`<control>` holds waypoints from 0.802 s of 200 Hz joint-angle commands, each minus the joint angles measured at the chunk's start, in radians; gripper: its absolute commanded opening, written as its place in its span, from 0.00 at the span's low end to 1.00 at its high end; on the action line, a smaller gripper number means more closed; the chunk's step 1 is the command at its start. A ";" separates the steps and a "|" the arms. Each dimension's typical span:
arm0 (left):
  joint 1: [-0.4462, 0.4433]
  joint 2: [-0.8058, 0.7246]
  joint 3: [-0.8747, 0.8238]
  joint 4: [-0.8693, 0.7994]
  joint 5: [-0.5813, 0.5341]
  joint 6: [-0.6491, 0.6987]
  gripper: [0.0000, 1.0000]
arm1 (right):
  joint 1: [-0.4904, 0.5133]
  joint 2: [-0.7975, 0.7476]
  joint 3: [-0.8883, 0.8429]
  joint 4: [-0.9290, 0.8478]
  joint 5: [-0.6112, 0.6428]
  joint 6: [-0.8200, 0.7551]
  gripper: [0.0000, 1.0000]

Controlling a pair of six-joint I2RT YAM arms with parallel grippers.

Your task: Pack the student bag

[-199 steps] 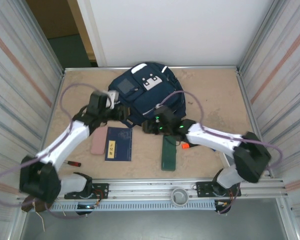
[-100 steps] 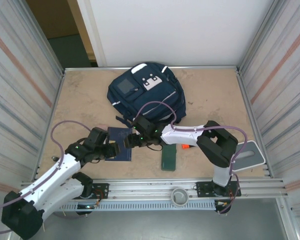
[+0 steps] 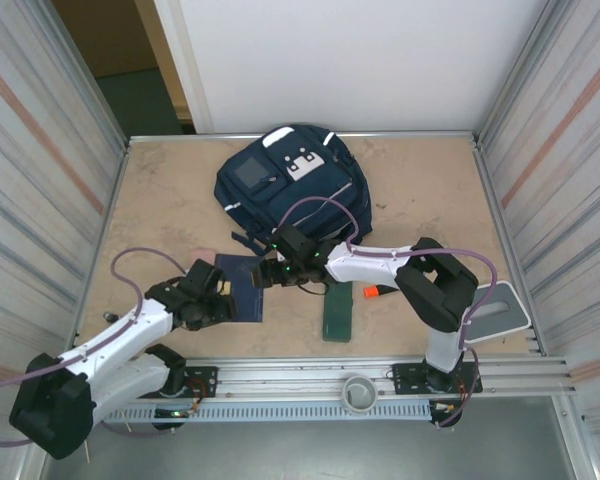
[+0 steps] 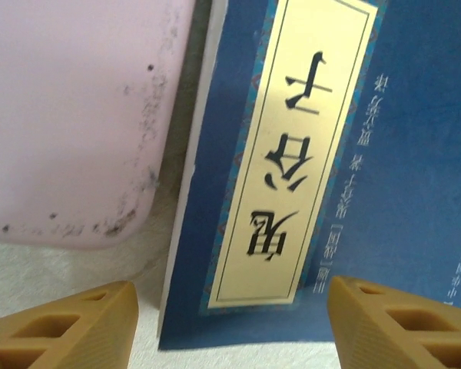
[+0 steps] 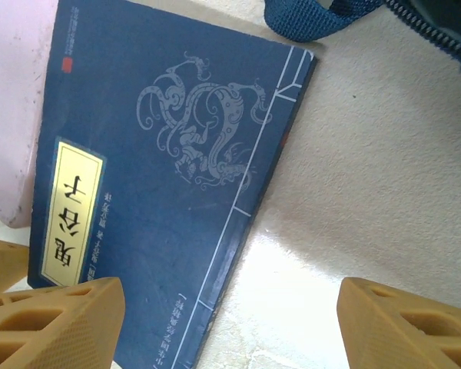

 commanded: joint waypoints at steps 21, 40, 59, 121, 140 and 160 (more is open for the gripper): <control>-0.020 0.046 -0.013 0.229 0.220 0.066 0.65 | -0.023 -0.015 -0.025 -0.012 -0.032 0.012 0.72; -0.040 0.055 -0.022 0.336 0.335 0.072 0.64 | -0.043 -0.033 -0.050 -0.017 -0.030 0.013 0.72; -0.043 0.017 -0.034 0.363 0.351 0.072 0.63 | -0.057 -0.042 -0.064 -0.017 -0.025 0.011 0.71; 0.067 0.016 -0.055 0.286 0.186 0.053 0.65 | -0.056 0.041 0.007 -0.040 -0.019 -0.031 0.71; 0.068 0.072 -0.045 0.351 0.226 0.064 0.65 | -0.045 0.065 0.019 -0.041 -0.025 -0.032 0.69; 0.059 0.115 -0.035 0.407 0.266 0.086 0.64 | -0.033 0.074 0.015 -0.043 -0.019 -0.029 0.66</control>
